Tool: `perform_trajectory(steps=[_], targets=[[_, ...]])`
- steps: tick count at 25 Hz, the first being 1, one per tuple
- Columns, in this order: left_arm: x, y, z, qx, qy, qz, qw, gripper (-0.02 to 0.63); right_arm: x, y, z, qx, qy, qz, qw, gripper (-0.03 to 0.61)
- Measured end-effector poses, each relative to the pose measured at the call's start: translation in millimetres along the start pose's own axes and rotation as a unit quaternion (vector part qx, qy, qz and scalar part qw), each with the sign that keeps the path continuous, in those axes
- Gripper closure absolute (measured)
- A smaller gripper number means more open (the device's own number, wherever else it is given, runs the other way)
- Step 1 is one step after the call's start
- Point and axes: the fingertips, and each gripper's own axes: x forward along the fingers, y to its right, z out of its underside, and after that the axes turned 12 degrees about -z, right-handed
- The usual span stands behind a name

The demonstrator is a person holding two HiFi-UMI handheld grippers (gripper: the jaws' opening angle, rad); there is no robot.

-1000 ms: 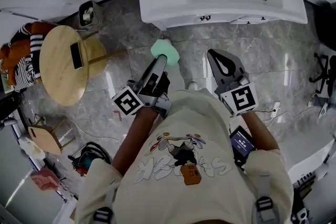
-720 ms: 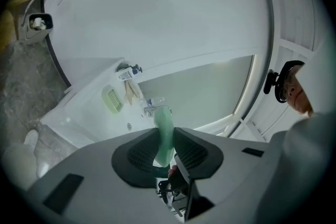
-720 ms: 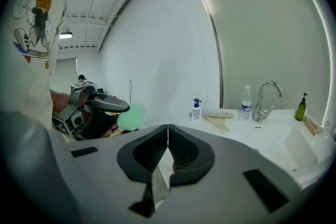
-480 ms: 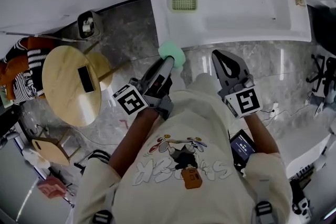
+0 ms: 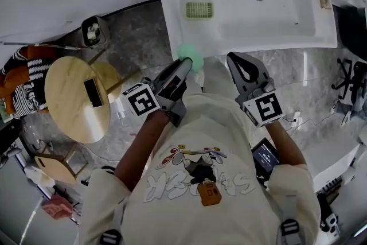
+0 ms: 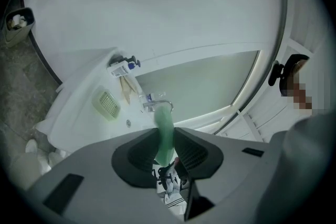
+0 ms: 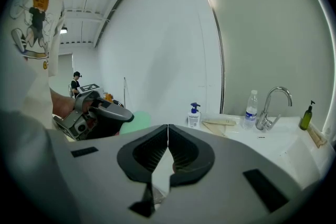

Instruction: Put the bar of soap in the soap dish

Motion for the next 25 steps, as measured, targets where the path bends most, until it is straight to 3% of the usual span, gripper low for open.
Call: perform_trajectory(steps=[4,10,25], targets=[[16,-1,-5,-0.006,0.004,-0.003,1.0000,0.508,1,14,-2,0.001,0.005,-0.010,1.000,0.571],[47,1,-17,-0.060,0.030,0.016,0.9976,0.508,2,32,-11,-0.002,0.007,-0.038,0.999,0.571],[112,-23,-39,-0.074,0.045,0.001,0.9963,0.508,10,83,-6,-0.005,0.004,-0.064,0.998,0.571]])
